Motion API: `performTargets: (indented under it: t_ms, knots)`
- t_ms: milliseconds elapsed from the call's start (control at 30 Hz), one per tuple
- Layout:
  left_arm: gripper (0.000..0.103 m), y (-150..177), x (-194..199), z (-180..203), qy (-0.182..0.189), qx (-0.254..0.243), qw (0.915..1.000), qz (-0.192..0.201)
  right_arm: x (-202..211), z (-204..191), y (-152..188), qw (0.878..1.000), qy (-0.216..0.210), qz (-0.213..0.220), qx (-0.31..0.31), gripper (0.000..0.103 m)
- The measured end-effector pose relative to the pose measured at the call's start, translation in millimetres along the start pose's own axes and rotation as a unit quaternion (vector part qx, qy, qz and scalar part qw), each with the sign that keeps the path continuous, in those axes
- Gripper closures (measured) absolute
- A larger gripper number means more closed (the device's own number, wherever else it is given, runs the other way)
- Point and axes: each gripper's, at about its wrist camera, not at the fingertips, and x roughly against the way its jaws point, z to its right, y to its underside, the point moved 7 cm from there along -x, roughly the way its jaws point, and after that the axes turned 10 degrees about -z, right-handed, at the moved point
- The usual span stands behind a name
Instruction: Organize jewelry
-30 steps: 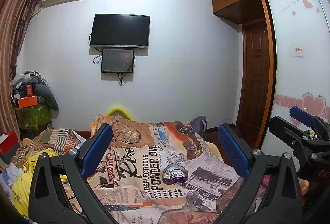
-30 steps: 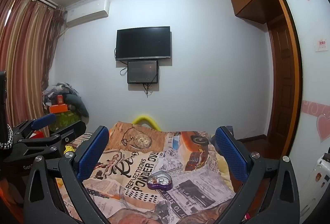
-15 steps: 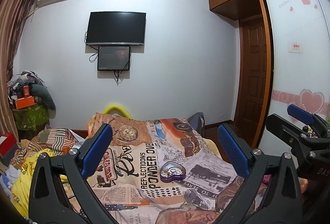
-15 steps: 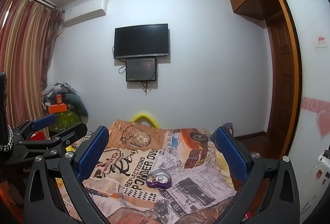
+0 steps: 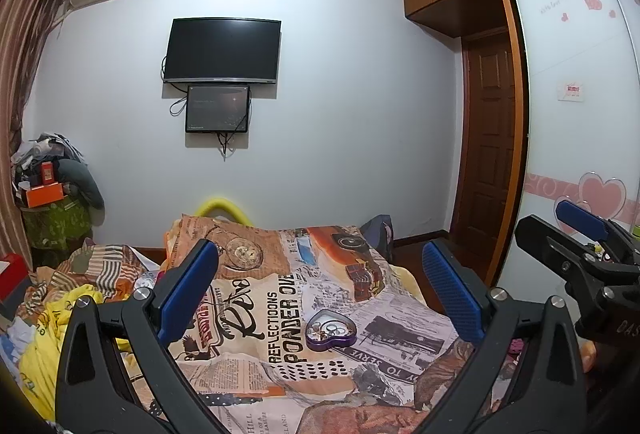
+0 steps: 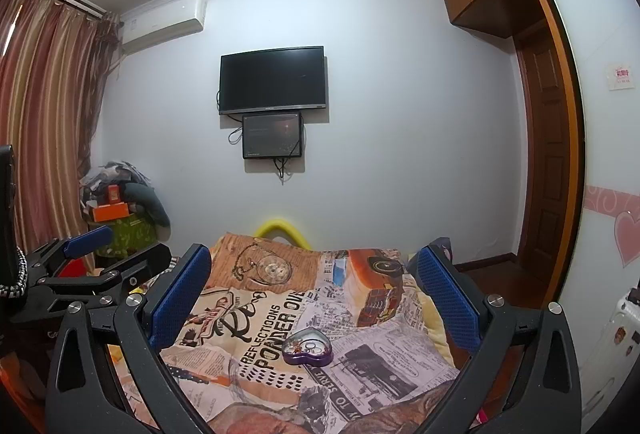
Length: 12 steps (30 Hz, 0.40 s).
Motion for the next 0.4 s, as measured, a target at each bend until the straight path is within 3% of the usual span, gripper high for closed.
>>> performTargets:
  t_ms: [400]
  knots:
    - [0.000, 2.8, -6.1, -2.5, 0.003, 0.004, 1.0000, -0.008, -2.7, -0.1, 2.0, 1.000, 0.000, -0.004, -0.002, 0.001]
